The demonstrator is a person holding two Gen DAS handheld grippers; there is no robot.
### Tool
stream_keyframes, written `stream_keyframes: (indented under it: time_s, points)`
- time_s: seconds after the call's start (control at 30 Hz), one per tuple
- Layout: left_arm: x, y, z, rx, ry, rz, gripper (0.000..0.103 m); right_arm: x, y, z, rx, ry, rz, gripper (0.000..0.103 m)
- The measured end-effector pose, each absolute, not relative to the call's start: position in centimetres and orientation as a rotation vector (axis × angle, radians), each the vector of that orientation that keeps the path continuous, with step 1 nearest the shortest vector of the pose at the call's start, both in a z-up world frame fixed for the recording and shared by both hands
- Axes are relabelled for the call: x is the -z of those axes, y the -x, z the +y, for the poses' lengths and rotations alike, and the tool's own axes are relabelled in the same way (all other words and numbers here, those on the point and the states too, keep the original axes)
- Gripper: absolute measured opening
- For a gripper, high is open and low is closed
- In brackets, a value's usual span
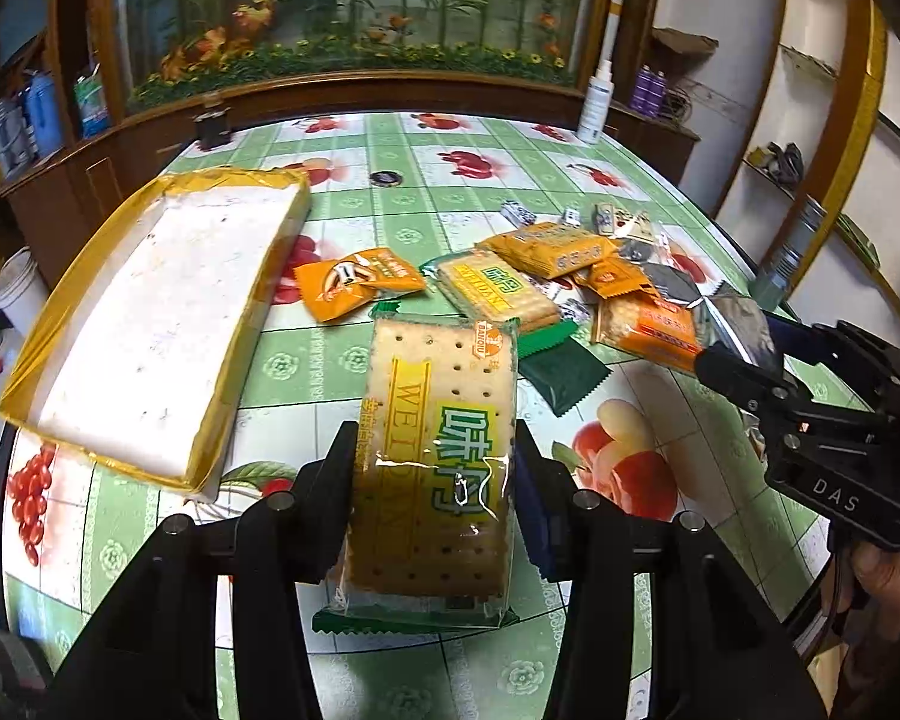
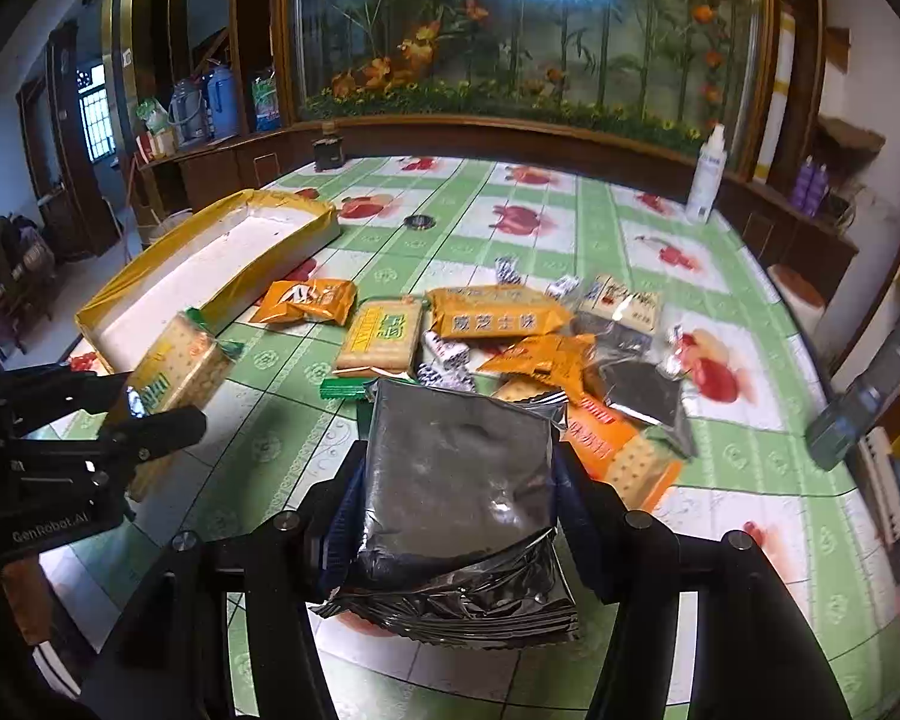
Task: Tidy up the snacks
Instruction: 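Carry both held packs over the yellow-edged white tray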
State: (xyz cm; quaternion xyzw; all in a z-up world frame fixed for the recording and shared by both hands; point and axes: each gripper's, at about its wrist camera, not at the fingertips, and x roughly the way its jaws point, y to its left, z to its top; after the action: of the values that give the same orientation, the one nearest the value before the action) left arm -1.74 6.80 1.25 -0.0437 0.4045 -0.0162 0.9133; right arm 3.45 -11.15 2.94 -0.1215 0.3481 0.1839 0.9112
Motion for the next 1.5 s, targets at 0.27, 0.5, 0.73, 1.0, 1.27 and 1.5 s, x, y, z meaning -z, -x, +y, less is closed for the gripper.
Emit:
stream_keyframes:
  time_s: [0.27, 0.5, 0.73, 1.0, 1.27, 1.5]
  points:
    - [-1.2, 1.9, 7.1, -0.004, 0.098, 0.839, 0.045, -3.2, -2.8, -11.6, -0.332, 0.287, 0.68, 0.06]
    - [-1.4, 1.9, 6.3, -0.005, 0.077, 0.842, 0.046, -3.5, -2.8, -11.9, -0.316, 0.301, 0.666, 0.06]
    - [-1.7, 2.0, 6.2, -0.015, 0.071, 0.838, 0.046, -3.7, -2.9, -12.1, -0.302, 0.31, 0.653, 0.06]
    - [-1.9, 1.9, 6.8, -0.034, 0.078, 0.834, 0.046, -4.0, -2.8, -11.7, -0.276, 0.345, 0.627, 0.06]
    - [-1.7, 1.7, 7.8, -0.044, 0.097, 0.835, 0.046, -4.0, -2.9, -10.7, -0.257, 0.392, 0.608, 0.06]
    - [-2.0, 1.6, 9.1, -0.064, 0.118, 0.822, 0.046, -3.9, -3.3, -9.3, -0.269, 0.421, 0.601, 0.06]
